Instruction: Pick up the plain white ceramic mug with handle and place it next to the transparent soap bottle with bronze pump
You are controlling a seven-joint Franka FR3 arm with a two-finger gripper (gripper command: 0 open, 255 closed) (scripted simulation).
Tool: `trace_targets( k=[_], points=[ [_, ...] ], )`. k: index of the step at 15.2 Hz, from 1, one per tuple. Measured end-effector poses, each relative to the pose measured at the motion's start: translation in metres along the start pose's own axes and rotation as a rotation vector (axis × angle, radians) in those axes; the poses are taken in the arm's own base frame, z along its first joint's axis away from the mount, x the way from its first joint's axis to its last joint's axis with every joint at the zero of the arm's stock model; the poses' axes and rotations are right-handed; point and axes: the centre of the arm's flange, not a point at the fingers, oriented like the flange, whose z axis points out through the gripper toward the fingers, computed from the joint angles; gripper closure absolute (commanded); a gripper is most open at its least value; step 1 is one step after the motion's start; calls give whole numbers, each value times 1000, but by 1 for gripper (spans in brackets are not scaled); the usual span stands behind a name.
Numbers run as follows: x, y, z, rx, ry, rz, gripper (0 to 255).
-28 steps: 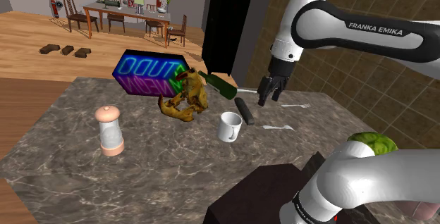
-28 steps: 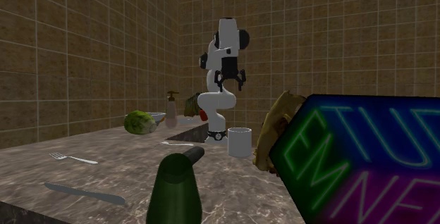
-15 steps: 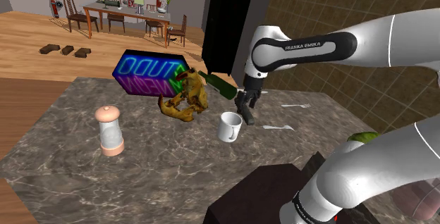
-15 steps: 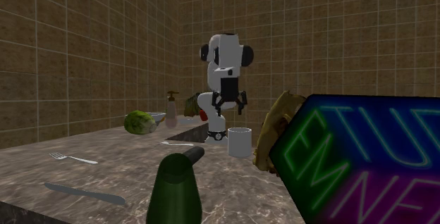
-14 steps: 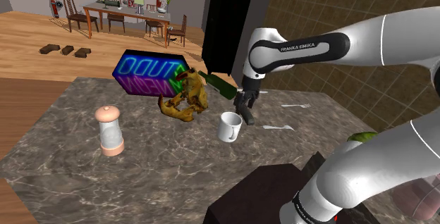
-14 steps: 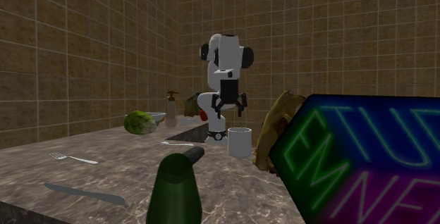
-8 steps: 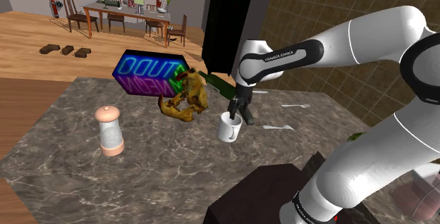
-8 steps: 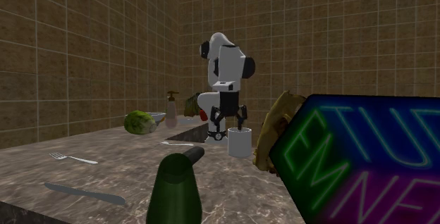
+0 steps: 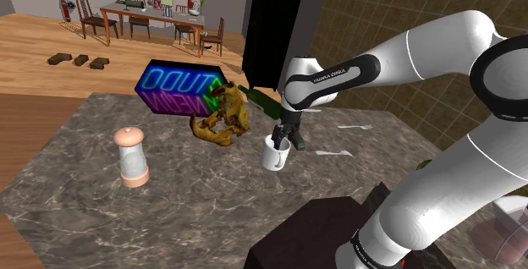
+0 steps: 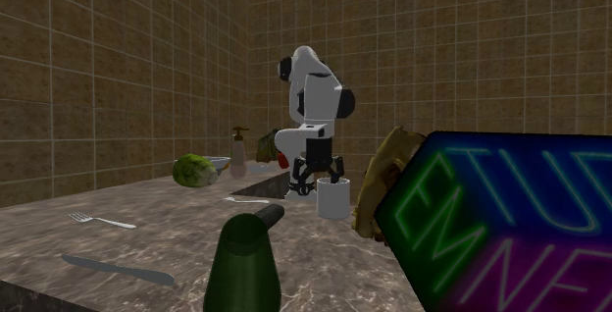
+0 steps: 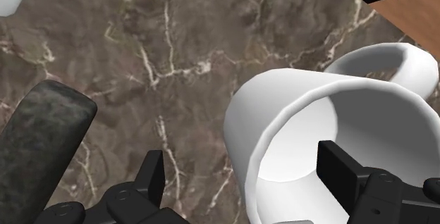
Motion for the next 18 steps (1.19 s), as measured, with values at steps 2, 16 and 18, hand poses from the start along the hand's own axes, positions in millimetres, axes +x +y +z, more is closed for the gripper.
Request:
trace_targets(
  k=[2,16,18],
  points=[
    [0,0,0,0,0,0,0],
    [-1,0,-6,0,0,0,255],
    [-1,-1,-15,0,0,0,255]
  ],
)
